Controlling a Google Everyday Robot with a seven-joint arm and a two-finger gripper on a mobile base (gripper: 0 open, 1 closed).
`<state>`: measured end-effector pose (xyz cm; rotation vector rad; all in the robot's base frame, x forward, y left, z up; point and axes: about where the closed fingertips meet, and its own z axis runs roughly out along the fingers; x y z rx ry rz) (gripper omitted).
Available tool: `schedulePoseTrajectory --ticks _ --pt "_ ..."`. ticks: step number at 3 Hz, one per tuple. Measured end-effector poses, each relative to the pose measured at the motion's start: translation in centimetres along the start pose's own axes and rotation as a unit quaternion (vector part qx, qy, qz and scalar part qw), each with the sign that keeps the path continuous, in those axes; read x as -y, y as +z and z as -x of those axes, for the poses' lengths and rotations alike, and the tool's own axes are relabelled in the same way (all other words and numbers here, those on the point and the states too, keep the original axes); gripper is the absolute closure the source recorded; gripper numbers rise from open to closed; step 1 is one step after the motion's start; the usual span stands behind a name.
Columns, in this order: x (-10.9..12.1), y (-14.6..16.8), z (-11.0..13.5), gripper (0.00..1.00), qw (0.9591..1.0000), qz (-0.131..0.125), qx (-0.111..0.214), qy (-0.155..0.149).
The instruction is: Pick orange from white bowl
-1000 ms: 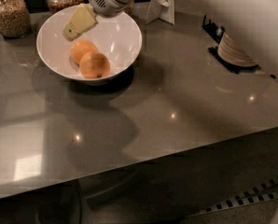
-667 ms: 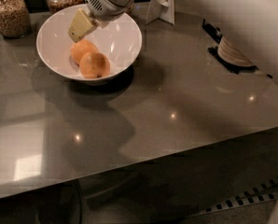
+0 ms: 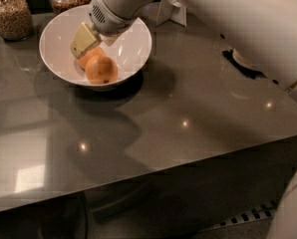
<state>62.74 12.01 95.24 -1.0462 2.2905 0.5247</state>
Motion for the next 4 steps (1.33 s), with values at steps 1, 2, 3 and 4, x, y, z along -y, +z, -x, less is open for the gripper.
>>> schedulePoseTrajectory --ticks 1,2,3,4 --pt "-0.1 1.4 -0.9 0.34 0.9996 0.013 -0.018 0.015" --pt "0.2 2.4 -2.1 0.30 0.9989 0.016 -0.041 0.018" --pt "1.0 2.9 -3.5 0.21 0.9978 -0.001 -0.066 0.011" --pt "1.7 3.3 -4.6 0.22 0.9964 -0.014 -0.084 0.004"
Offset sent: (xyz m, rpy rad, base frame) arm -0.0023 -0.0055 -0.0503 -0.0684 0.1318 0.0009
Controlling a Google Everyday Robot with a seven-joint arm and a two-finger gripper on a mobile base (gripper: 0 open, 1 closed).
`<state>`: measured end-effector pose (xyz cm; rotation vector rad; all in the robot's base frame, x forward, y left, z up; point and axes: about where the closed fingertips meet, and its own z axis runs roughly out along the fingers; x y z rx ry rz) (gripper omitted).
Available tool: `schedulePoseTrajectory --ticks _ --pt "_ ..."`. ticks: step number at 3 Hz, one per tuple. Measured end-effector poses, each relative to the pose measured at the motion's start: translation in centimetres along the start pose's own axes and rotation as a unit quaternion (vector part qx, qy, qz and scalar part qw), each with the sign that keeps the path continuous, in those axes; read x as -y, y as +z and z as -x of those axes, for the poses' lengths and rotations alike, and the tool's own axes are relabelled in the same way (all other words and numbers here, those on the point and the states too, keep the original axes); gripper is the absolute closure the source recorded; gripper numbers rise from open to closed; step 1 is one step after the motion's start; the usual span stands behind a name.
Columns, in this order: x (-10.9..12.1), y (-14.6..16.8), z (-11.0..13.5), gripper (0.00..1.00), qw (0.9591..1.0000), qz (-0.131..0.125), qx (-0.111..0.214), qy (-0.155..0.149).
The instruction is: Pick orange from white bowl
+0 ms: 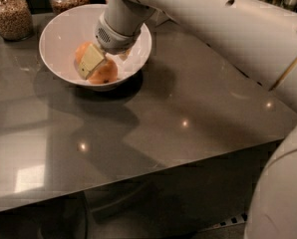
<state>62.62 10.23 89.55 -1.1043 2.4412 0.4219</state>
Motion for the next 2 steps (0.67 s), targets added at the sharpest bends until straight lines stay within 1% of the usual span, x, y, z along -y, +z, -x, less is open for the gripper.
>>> schedulePoseTrajectory --ticks 1,2 --pt "0.56 0.90 -0.35 0.21 0.9999 -0.008 -0.010 -0.007" --pt "1.39 1.67 -0.04 0.23 0.9997 -0.018 -0.013 -0.013"
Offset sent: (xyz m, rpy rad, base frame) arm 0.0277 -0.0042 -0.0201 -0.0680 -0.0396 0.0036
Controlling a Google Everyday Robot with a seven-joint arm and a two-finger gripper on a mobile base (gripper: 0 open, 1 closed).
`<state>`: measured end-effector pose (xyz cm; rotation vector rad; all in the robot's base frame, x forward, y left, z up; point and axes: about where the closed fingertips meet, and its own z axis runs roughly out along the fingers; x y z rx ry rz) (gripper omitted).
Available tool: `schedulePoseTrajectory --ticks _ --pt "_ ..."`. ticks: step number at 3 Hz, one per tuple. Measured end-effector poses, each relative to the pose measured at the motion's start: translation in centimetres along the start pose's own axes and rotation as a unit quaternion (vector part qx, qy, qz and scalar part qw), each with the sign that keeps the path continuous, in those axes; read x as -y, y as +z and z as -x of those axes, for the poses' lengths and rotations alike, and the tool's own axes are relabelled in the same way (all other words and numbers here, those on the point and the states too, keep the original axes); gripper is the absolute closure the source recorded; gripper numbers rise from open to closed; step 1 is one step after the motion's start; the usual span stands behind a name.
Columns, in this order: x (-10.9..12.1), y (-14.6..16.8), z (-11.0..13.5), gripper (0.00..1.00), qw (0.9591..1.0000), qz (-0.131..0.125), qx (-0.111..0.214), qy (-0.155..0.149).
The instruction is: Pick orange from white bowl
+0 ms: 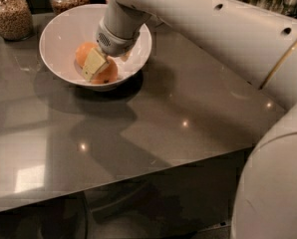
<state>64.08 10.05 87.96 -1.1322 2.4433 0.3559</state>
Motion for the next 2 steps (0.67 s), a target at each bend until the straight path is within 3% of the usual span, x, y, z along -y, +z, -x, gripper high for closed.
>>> schedulePoseTrajectory --ticks 2 --pt "1.19 2.29 0.70 0.26 0.9999 -0.009 -0.008 -0.010"
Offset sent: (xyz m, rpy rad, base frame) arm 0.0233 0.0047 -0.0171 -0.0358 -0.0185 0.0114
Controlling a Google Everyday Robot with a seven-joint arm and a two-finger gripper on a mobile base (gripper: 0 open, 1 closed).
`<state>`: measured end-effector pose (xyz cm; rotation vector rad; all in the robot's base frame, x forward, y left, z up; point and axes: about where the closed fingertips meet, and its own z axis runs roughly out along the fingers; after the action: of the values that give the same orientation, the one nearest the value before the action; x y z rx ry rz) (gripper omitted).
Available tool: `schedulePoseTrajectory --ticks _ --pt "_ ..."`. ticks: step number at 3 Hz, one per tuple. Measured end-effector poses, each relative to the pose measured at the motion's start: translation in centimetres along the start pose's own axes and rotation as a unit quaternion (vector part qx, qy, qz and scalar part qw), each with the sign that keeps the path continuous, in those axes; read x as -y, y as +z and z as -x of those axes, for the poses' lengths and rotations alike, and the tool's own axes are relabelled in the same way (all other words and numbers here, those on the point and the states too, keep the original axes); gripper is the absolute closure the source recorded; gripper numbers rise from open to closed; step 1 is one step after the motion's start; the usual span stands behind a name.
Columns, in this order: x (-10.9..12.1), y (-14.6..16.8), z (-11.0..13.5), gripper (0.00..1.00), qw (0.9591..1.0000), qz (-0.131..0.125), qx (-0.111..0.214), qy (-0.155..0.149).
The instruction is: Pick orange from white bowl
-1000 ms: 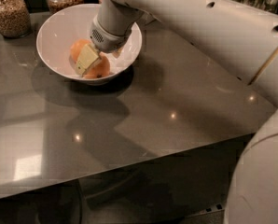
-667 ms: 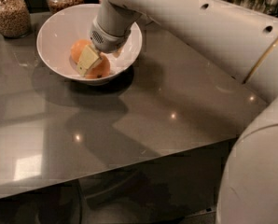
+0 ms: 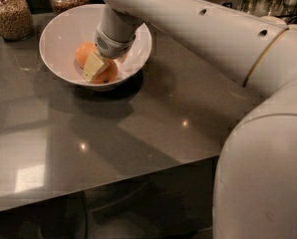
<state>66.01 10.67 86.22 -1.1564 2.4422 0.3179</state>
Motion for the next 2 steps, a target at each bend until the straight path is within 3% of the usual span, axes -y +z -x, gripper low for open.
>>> schedulePoseTrajectory --ticks 2 --pt "-0.18 -0.55 1.05 0.68 0.9999 0.002 0.012 -0.011"
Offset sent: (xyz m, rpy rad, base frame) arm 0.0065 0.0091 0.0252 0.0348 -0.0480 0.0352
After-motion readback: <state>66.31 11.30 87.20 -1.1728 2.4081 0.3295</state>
